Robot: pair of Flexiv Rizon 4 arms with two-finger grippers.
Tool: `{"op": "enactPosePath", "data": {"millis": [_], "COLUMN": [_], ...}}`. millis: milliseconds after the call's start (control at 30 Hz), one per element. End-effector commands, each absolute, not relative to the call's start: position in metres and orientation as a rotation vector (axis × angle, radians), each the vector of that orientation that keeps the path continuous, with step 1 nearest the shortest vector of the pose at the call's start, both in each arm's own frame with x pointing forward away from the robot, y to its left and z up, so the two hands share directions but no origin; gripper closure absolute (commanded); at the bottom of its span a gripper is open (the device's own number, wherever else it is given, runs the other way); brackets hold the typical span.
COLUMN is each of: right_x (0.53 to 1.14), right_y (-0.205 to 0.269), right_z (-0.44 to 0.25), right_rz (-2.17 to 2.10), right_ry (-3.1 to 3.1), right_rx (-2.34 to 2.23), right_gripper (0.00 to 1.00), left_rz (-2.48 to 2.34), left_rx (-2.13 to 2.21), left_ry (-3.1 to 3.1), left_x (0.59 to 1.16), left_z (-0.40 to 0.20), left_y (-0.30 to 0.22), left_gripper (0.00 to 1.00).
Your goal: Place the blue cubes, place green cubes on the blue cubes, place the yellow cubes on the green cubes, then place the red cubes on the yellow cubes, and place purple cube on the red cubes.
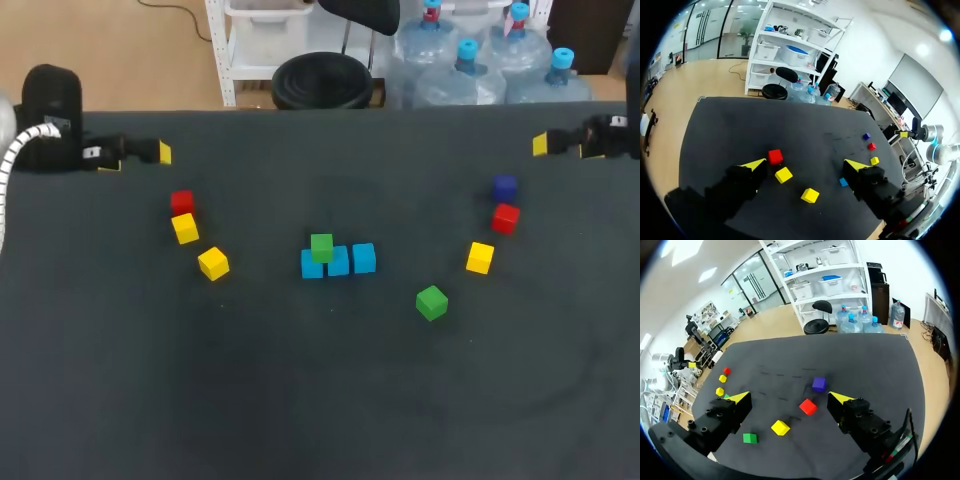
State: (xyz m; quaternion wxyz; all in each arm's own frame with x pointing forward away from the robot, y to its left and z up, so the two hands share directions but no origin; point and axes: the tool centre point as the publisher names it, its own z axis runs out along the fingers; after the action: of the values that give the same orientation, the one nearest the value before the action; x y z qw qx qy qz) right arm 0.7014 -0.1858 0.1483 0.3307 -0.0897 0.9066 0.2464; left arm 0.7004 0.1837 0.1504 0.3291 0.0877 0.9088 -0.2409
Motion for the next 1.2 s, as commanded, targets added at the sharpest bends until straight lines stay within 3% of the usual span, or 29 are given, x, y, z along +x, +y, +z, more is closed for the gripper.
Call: {"op": "enactPosePath", "data": {"millis": [33,567,1200], "right_x": [0.701,0.701,0.652], "right_y": [-0.186,-0.186,-0.098], "right_z": [0.148,0.148,0.175], "right_rz": [0.644,0.644,0.348], "right_ry": [2.370,2.370,2.436], "right_rx": [-0.234,-0.234,-1.027], "right_gripper": [0.00,0.00,0.00], "left_rz": [-0.630,-0.630,-0.630], "left_rx": [0.230,0.230,0.230], "left_ry": [2.378,2.378,2.378], "left_x": [0.700,0.700,0.700], "left_z": [0.150,0.150,0.150], "left_y": [0.184,0.184,0.184], "left_gripper": [0.00,0.00,0.00]}}
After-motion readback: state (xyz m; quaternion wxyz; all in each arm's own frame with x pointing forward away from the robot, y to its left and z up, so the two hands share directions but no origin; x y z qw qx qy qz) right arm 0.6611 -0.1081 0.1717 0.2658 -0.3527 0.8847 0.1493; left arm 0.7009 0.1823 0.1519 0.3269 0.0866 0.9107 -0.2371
